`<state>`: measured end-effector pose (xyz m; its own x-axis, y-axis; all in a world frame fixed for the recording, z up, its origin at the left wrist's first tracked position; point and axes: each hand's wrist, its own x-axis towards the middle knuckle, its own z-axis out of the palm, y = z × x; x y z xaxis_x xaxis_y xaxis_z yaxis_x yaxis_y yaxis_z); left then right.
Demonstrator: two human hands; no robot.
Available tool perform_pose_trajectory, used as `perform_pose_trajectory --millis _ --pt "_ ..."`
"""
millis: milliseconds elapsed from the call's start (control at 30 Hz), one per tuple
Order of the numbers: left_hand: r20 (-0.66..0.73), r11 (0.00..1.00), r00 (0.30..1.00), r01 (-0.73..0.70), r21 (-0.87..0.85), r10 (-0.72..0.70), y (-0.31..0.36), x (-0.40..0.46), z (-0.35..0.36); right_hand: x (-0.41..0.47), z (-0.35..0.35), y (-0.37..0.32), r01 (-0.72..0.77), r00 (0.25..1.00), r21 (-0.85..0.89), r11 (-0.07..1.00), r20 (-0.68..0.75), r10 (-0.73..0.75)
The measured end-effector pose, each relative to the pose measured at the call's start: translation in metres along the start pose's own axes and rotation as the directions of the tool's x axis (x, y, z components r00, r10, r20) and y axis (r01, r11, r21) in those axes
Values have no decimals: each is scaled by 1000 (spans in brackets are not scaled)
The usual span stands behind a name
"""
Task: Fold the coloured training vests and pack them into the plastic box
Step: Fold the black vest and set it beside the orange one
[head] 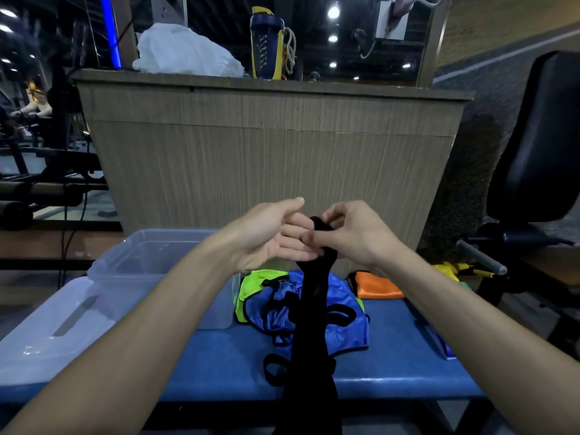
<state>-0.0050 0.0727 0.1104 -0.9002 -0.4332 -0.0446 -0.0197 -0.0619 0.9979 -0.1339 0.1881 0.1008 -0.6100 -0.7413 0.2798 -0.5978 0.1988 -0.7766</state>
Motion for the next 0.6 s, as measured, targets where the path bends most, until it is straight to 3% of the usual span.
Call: perform_pose_trajectory --millis 67,133,233,333,400,533,600 --pt "65 1000 998 20 16 -21 -2 -3 -2 -1 0 3 93 989 -185 978 -97 -113" --pt "61 983 998 -25 183 14 -6 -6 -6 -1 -6 5 178 973 -234 956 -101 -206" --pt "-43 890 967 -215 402 253 -15 -9 -18 -1 -23 11 245 969 -191 950 8 -248" --pt "-146 733 801 -437 521 581 -30 -10 -34 2 -41 13 255 966 -87 963 69 -249" --pt "-117 586 677 -522 620 727 -40 -17 -33 5 -50 10 268 962 -76 960 65 -264" --pt "70 253 460 -603 757 885 -50 -44 -9 7 -57 1 320 946 -121 940 88 -311" --pt "177 128 420 -604 787 890 -57 -49 -1 6 -57 -3 339 940 -137 931 90 -329"
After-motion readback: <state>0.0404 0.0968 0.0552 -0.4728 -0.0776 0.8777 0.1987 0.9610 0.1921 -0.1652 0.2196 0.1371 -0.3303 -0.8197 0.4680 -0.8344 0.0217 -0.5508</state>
